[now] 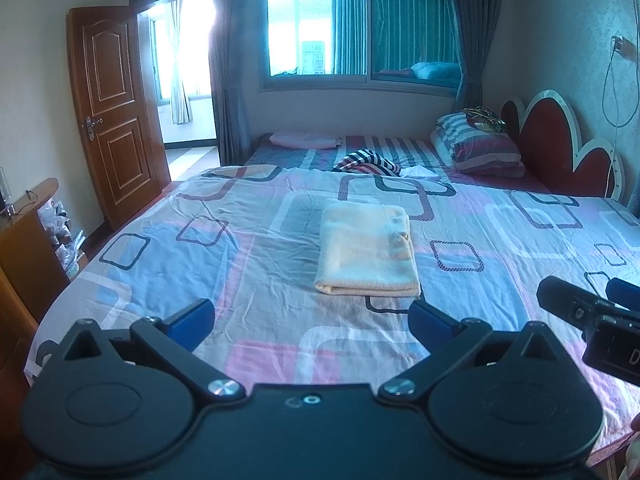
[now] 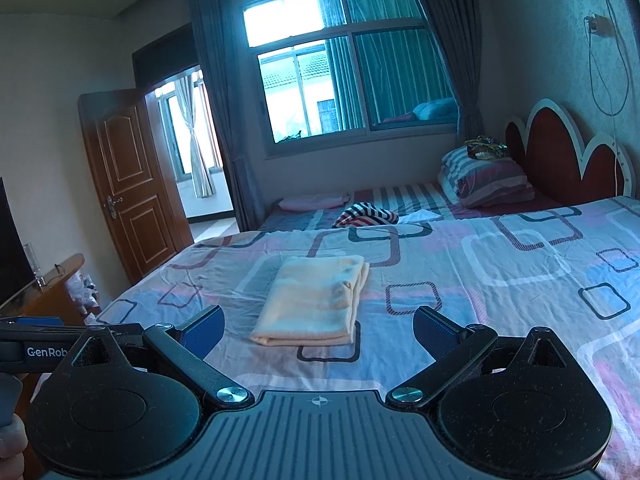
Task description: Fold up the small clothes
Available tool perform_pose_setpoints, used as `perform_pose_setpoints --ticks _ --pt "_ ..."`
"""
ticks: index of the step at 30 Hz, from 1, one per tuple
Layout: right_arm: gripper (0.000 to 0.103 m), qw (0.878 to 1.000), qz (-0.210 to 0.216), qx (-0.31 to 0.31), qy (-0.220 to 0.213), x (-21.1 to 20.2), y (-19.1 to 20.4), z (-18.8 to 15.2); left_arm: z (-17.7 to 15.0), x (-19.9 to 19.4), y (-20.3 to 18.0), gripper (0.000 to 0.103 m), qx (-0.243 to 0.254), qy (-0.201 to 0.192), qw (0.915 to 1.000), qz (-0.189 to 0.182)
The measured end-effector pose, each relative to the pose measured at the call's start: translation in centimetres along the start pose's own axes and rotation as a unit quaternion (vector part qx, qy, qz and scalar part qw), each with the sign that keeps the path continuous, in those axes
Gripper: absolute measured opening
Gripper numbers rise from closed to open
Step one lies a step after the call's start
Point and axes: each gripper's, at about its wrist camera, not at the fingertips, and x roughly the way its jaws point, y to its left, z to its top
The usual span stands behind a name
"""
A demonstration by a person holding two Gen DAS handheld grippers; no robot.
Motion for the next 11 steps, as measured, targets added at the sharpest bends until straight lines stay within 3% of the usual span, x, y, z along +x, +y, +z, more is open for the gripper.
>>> perform_pose_setpoints --ticks 6,11 --pt "0.1 1.0 -0.006 0.003 0.01 1.1 -0.4 -0.2 0.0 1.2 -0.4 0.101 0.009 -0.003 0.9998 -0.02" --pt "0.1 1.0 -0.013 0.008 0.022 2.5 -1.3 -0.5 0.2 3.4 -1.4 0.102 0.027 -0.004 0.9995 -0.013"
